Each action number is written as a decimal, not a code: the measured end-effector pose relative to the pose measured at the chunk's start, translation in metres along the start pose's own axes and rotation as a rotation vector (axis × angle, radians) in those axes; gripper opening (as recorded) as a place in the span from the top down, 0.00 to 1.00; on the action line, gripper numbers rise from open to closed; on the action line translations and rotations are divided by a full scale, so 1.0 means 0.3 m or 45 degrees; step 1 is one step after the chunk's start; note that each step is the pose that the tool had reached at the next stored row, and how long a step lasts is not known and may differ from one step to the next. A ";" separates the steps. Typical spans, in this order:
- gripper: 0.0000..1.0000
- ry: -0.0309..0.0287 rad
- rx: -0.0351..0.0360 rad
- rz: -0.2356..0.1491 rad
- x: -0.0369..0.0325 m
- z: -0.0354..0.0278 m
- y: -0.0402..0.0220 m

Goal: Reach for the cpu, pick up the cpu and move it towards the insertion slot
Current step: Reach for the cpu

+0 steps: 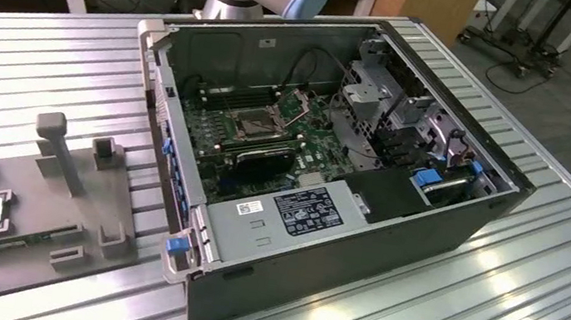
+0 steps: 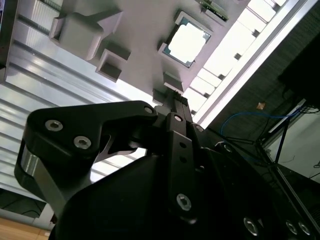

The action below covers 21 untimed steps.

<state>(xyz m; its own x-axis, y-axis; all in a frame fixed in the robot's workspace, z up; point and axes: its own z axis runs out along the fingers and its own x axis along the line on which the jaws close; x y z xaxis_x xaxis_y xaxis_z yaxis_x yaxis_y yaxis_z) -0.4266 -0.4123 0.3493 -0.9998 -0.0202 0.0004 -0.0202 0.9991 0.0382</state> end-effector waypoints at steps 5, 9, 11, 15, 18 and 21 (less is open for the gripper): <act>0.89 0.0002 0.0001 0.000 0.001 0.005 -0.001; 0.89 0.0000 0.0000 0.000 0.003 0.009 -0.001; 0.89 0.0001 0.0000 0.000 0.004 0.013 -0.001; 0.89 0.0002 0.0001 0.000 0.007 0.019 -0.002; 0.89 0.0000 -0.0001 0.000 0.008 0.025 -0.002; 0.89 0.0001 0.0000 0.000 0.009 0.033 -0.003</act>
<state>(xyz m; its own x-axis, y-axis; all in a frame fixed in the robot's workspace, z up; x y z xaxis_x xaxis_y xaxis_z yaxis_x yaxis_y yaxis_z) -0.4292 -0.4128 0.3395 -0.9998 -0.0203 0.0005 -0.0202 0.9991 0.0382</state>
